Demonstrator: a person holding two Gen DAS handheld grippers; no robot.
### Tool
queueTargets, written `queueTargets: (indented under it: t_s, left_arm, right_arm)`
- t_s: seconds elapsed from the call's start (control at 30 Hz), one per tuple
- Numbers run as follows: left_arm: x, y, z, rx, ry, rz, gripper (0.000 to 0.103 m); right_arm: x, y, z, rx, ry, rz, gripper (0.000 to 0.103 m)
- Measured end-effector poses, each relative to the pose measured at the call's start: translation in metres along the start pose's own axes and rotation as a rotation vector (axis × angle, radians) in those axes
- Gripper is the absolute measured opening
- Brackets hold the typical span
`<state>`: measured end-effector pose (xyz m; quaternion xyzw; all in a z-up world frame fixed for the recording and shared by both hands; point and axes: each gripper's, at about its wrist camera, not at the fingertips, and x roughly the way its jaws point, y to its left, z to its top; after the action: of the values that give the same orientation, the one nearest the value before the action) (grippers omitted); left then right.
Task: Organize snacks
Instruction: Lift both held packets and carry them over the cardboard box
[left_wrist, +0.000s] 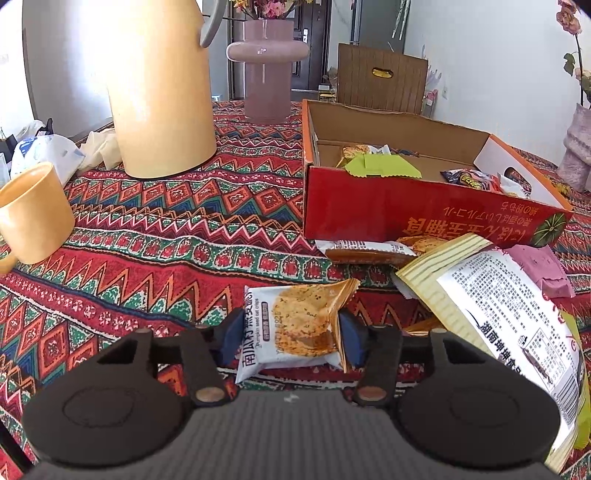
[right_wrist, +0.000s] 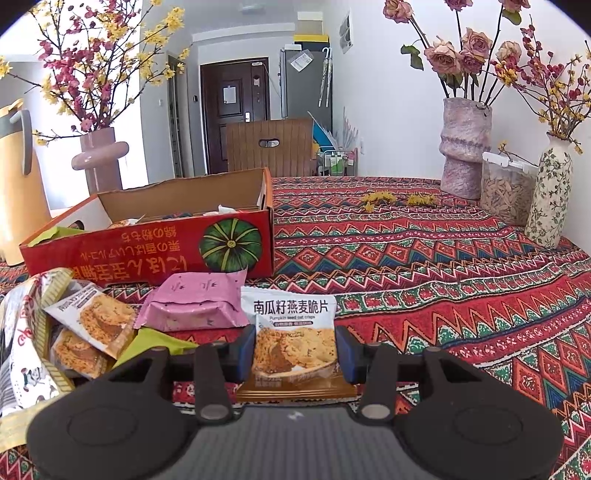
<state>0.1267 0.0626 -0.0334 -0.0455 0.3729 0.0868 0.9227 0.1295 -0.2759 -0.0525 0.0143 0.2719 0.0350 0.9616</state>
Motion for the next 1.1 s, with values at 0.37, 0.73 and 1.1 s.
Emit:
queueTargets:
  t_s: [0.37,0.73,1.1]
  left_arm:
    - [-0.031,0.002,0.019,0.003,-0.101,-0.021,0.055]
    - [-0.049,-0.023,0.052,0.049,-0.202,-0.060,0.055]
    - [-0.049,-0.051,0.087,0.082,-0.279,-0.088,0.055]
  right_arm:
    - [-0.020,0.013,0.018,-0.030,-0.060,0.045,0.044]
    - [-0.026,0.044,0.059,-0.095,-0.141,0.128,0.044]
    - [0.000,0.074,0.098,-0.149,-0.156,0.196,0.044]
